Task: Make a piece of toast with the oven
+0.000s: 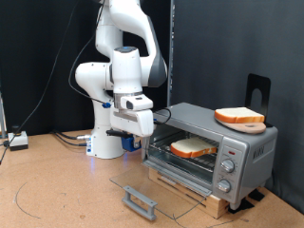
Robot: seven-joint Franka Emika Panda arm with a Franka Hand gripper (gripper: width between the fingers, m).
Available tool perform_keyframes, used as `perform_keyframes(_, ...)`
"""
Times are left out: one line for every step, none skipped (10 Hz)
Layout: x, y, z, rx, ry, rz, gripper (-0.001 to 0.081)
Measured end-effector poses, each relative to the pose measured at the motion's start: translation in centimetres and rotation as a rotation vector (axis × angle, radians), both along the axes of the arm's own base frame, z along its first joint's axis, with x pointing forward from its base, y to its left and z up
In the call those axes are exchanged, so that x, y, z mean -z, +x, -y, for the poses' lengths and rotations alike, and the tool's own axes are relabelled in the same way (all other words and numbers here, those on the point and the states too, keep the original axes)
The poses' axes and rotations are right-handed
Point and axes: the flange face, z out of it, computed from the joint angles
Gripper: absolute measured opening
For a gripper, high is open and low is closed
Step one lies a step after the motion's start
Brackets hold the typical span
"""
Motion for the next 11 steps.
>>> perform_keyframes(0.0,-0.2,0.5,0.036,0.047,-0.018,0.0396)
perform_keyframes(0.0,-0.3,0.9,0.082,0.093,-0.022,0.0396)
perform_keyframes(-0.1,-0.4,1.3,0.125,0.151,-0.001,0.0396)
perform_keyframes(-0.3,0.0,1.2,0.099,0.128,-0.007,0.0396)
perform_keyframes(-0.6,0.4,1.1,0.123,0.157,-0.034,0.0396)
perform_keyframes(-1.5,1.0,1.5,0.173,0.218,-0.034,0.0396)
perform_keyframes(-2.6,1.4,2.1,0.212,0.279,-0.031,0.0396)
perform_keyframes(-3.7,1.5,2.8,0.233,0.328,-0.035,0.0396)
perform_keyframes(-4.8,1.5,3.4,0.239,0.364,-0.040,0.0396)
perform_keyframes(-6.0,1.4,3.7,0.234,0.392,-0.047,0.0396)
perform_keyframes(-6.9,1.4,3.9,0.218,0.399,-0.056,0.0396)
